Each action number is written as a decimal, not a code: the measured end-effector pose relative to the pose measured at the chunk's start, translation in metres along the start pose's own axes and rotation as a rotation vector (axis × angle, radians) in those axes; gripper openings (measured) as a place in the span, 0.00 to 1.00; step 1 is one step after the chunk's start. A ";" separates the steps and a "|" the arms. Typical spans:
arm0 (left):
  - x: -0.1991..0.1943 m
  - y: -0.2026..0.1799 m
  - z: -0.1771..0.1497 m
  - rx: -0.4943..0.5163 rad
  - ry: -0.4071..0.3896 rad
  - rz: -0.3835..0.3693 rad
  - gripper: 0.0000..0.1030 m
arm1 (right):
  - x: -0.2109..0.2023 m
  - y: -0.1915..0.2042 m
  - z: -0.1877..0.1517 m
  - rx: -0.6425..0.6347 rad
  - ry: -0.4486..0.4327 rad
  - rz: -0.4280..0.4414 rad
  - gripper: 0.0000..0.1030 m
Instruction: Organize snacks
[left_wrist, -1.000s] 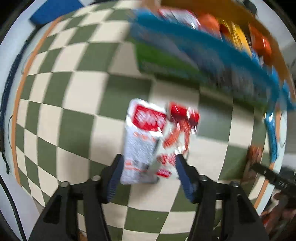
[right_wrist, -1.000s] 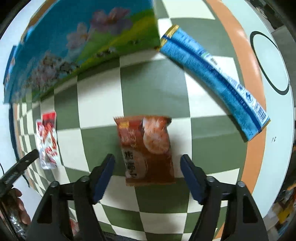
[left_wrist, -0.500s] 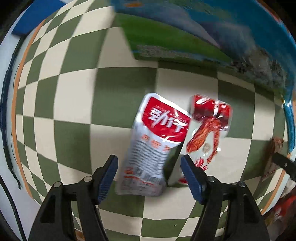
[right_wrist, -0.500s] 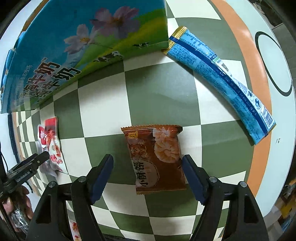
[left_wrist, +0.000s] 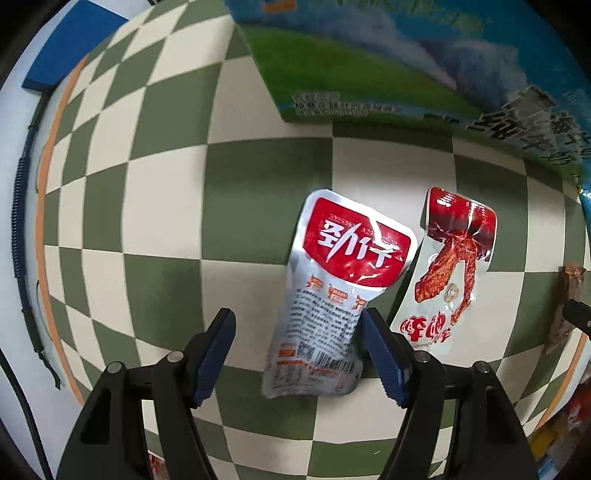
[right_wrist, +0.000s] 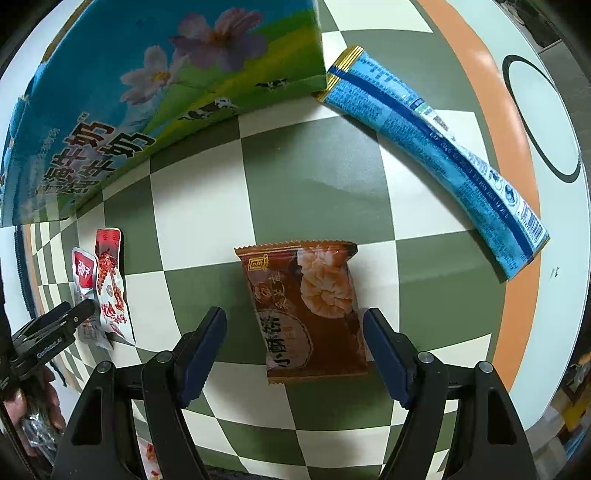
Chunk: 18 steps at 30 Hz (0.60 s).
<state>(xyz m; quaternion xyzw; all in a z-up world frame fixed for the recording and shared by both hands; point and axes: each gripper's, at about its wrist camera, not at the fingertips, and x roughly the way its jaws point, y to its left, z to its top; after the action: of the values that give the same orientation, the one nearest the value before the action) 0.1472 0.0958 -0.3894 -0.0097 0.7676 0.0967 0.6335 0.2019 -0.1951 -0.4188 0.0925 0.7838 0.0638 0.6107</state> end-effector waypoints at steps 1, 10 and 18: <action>0.005 0.002 0.002 0.007 0.005 -0.004 0.67 | 0.002 0.001 -0.001 -0.001 0.001 -0.003 0.77; 0.007 0.003 0.009 -0.050 0.009 -0.098 0.37 | 0.009 0.006 -0.004 0.015 -0.007 -0.035 0.77; 0.001 -0.011 0.006 -0.040 -0.022 -0.026 0.35 | 0.007 0.029 -0.002 -0.075 -0.031 -0.166 0.60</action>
<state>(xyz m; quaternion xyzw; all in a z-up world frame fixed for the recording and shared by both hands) 0.1547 0.0862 -0.3928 -0.0313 0.7584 0.1038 0.6427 0.2000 -0.1654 -0.4188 0.0054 0.7762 0.0408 0.6291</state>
